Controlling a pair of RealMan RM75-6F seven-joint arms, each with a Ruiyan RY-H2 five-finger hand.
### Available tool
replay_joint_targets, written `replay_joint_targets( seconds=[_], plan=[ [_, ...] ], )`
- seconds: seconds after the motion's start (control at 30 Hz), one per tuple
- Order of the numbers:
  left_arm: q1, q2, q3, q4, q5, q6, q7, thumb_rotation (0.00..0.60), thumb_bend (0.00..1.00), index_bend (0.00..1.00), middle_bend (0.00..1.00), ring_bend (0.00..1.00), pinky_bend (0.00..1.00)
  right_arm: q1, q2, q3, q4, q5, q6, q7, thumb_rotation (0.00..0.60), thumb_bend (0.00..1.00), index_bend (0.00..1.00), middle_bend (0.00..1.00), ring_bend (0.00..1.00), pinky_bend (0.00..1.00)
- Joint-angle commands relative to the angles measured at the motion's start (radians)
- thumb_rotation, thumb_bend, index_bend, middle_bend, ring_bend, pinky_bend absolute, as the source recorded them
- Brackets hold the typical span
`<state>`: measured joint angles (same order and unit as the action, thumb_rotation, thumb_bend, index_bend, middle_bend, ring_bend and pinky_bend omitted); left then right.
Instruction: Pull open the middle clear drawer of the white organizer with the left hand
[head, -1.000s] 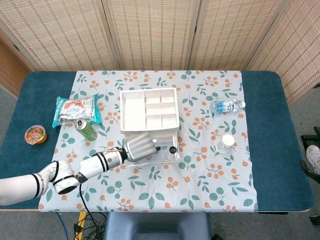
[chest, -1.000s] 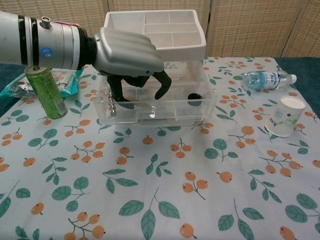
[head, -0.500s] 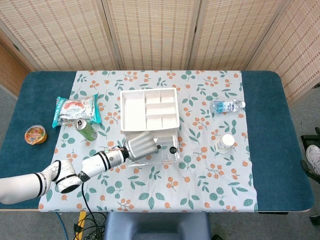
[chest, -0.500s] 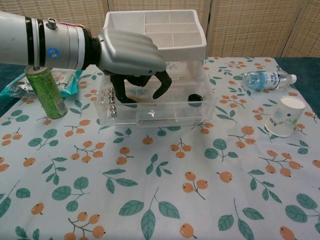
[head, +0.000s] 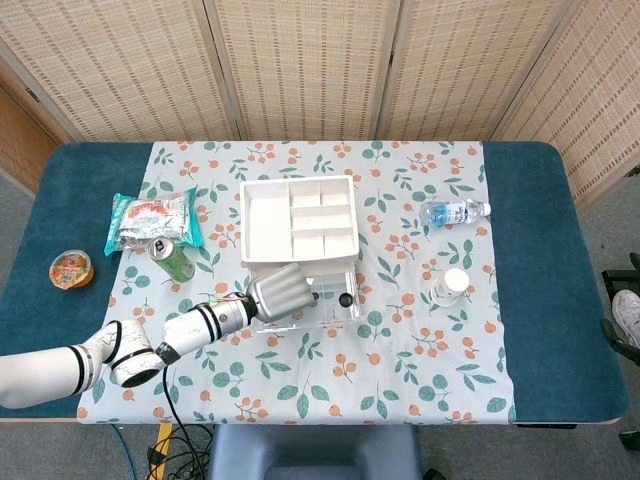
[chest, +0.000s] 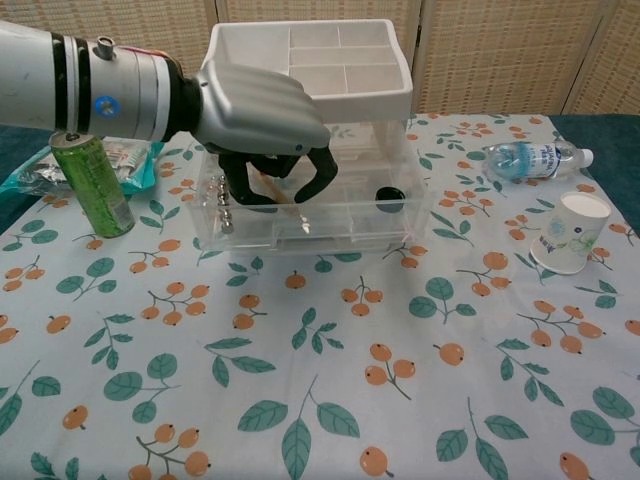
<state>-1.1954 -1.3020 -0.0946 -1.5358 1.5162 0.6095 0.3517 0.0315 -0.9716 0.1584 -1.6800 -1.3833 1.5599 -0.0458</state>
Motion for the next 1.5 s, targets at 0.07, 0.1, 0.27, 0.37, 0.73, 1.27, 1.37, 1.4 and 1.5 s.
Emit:
replay_joint_targets(
  seconds=[0.07,0.1,0.27,0.37,0.73,1.27,1.37,1.4,1.5],
  plan=[
    [-0.002,0.0,0.001,-0.004,-0.003,0.001,0.001,0.6,0.32,0.49,1.0,1.0,1.0,0.0,0.0,0.0,0.0,0.0,0.001,0.0,0.6,0.3,0.0,0.1,0.1,0.1],
    [-0.002,0.0,0.001,-0.004,-0.005,0.0,0.001,0.6,0.32,0.5,1.0,1.0,1.0,-0.001,0.0,0.0,0.0,0.0,0.001,0.0,0.6,0.3,0.0,0.1,0.1,0.1],
    [-0.006,-0.007,0.003,0.005,-0.006,0.0,-0.001,0.6,0.32,0.51,1.0,1.0,1.0,-0.002,0.0,0.0,0.001,0.0,0.003,0.002,0.6,0.3,0.0,0.1,0.1,0.1],
    [-0.007,-0.009,0.002,0.007,-0.007,0.003,-0.009,0.6,0.34,0.52,1.0,1.0,1.0,-0.004,0.001,0.0,0.001,0.0,0.004,0.004,0.6,0.3,0.0,0.1,0.1,0.1],
    [-0.002,-0.005,0.008,0.003,0.01,0.03,-0.026,0.6,0.36,0.56,1.0,1.0,1.0,-0.007,0.001,0.0,0.003,-0.003,0.01,0.007,0.6,0.3,0.0,0.1,0.1,0.1],
    [0.049,0.048,0.017,-0.052,0.075,0.153,-0.091,0.6,0.36,0.56,1.0,1.0,1.0,-0.008,0.002,-0.001,-0.008,-0.011,0.014,0.001,0.6,0.3,0.0,0.1,0.11,0.1],
    [0.071,0.066,0.013,-0.064,0.082,0.195,-0.124,0.6,0.36,0.55,1.0,1.0,1.0,-0.007,0.001,0.0,-0.009,-0.011,0.013,0.0,0.6,0.3,0.0,0.1,0.11,0.1],
    [0.078,0.072,0.012,-0.067,0.085,0.21,-0.131,0.6,0.36,0.55,1.0,1.0,1.0,-0.007,0.001,0.0,-0.009,-0.011,0.013,0.0,0.6,0.3,0.0,0.1,0.11,0.1],
    [0.107,0.097,0.014,-0.082,0.1,0.26,-0.154,0.6,0.36,0.55,1.0,1.0,1.0,-0.004,0.001,0.0,-0.012,-0.015,0.012,-0.004,0.6,0.3,0.0,0.1,0.11,0.1]
  ],
)
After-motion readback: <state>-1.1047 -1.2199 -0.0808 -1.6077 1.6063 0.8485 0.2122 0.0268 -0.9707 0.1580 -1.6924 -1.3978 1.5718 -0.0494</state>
